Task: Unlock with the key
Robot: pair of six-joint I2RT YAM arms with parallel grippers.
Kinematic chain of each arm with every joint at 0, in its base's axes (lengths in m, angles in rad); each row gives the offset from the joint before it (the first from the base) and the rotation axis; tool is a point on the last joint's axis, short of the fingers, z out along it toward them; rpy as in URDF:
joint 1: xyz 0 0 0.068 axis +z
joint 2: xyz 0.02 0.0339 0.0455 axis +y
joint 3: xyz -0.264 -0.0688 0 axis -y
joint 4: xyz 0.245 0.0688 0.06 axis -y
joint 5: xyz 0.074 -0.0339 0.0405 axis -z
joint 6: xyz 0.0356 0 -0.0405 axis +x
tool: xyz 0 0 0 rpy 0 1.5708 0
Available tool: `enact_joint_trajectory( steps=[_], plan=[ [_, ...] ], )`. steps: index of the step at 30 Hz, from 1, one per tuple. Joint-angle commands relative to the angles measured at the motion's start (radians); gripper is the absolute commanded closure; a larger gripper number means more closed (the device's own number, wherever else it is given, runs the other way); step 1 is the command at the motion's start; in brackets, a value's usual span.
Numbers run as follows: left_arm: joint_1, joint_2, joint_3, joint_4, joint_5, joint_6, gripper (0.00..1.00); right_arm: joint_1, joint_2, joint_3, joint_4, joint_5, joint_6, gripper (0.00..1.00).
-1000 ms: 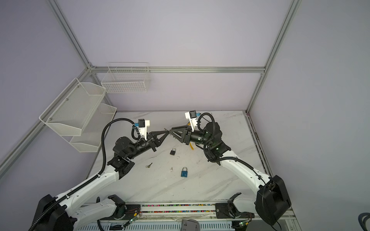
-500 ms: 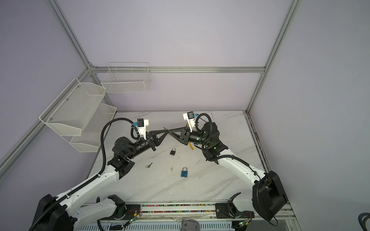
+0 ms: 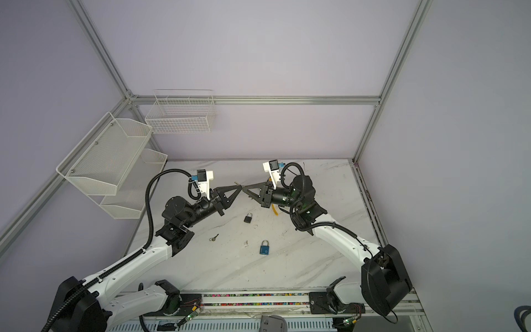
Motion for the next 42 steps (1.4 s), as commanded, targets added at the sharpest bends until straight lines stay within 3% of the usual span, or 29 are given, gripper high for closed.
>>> enact_joint_trajectory(
  steps=[1, 2, 6, 11, 20, 25, 34, 42],
  plan=[
    [-0.006, -0.011, 0.058, 0.026, 0.033, 0.002, 1.00, 0.000, 0.004, 0.023, 0.008, -0.004, 0.008, 1.00],
    [-0.005, -0.014, 0.065, 0.010, 0.034, 0.005, 1.00, 0.000, 0.000, 0.024, 0.000, -0.009, 0.009, 1.00],
    [-0.001, -0.023, 0.087, -0.024, 0.034, 0.012, 0.81, 0.000, -0.011, 0.026, -0.051, -0.028, -0.011, 1.00],
    [0.009, -0.021, 0.111, -0.029, 0.043, 0.007, 0.76, 0.000, -0.032, 0.015, -0.088, -0.043, -0.021, 1.00],
    [0.021, 0.004, 0.124, 0.012, 0.031, -0.034, 0.76, 0.000, -0.055, -0.025, -0.025, -0.076, 0.017, 1.00],
    [0.024, -0.021, 0.140, -0.082, -0.028, 0.006, 0.77, 0.000, -0.079, -0.035, -0.029, -0.058, 0.015, 1.00],
    [0.024, 0.025, 0.161, -0.005, 0.093, -0.041, 0.79, 0.000, -0.050, -0.032, 0.018, -0.078, 0.038, 1.00],
    [0.024, 0.044, 0.172, -0.007, 0.110, -0.055, 0.95, 0.001, -0.045, -0.034, 0.019, -0.069, 0.026, 1.00]
  ],
)
